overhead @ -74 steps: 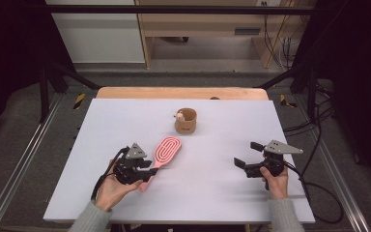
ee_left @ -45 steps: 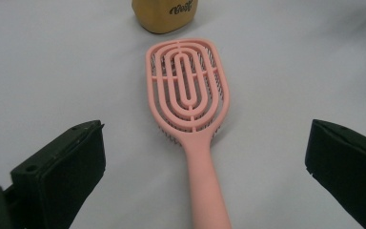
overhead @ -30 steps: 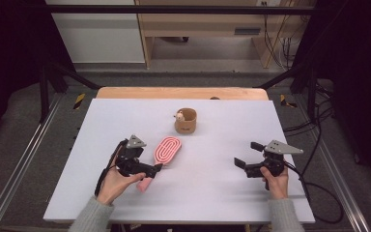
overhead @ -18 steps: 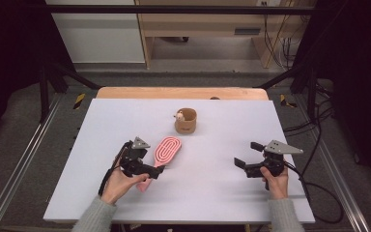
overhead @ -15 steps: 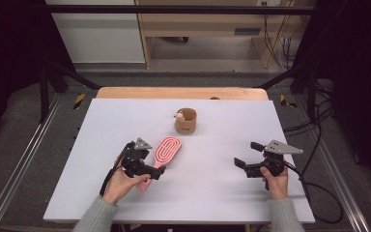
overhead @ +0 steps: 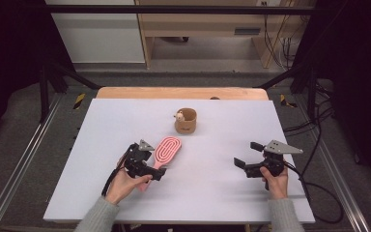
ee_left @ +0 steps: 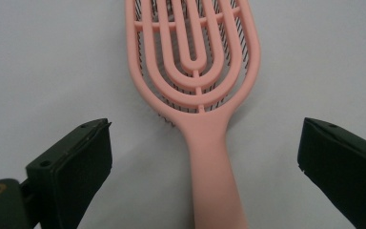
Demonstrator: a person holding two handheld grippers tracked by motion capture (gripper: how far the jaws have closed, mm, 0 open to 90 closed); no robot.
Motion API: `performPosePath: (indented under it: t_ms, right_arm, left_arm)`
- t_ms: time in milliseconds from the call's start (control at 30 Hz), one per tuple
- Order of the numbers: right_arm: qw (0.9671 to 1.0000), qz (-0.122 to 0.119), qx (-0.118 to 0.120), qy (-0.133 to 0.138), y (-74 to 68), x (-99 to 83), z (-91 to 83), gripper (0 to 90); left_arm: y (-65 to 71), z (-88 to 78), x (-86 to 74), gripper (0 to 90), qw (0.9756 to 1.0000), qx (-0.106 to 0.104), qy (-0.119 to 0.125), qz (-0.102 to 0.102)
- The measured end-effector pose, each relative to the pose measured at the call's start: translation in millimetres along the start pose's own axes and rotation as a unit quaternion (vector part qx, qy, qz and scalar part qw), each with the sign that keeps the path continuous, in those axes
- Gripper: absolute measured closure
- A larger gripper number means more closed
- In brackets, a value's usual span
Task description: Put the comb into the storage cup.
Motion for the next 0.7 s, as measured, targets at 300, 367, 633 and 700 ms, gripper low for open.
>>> performPosePath:
  t_ms: [300, 367, 633, 700]
  right_arm:
    - [1.0, 0.0, -0.001, 0.001, 0.1, 0.3, -0.2, 0.3]
    - [1.0, 0.0, 0.0, 0.002, 0.2, 0.3, -0.3, 0.4]
    - [1.0, -0.001, -0.001, 0.002, 0.3, 0.4, -0.2, 0.4]
    - [1.0, -0.001, -0.001, 0.002, 0.3, 0.4, -0.2, 0.4]
  left_arm:
    - [1.9, 3.3, -1.4, 15.9, 0.9998, 0.003, -0.014, 0.01]
    - [1.9, 3.8, -1.6, 19.0, 0.9998, 0.006, -0.015, 0.012]
    - [2.3, 4.3, -1.9, 33.0, 0.9997, 0.005, -0.019, 0.012]
    - [2.0, 4.3, -1.9, 34.9, 0.9998, 0.006, -0.019, 0.01]
Point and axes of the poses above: each handheld gripper's, and its own axes: z roughly forward along the jaws, x roughly out of its top, y roughly to its right, the point moved 3 cm from there along z, roughly forward along the jaws, and after that the axes turned 7 degrees about y, right-handed, at the moved point
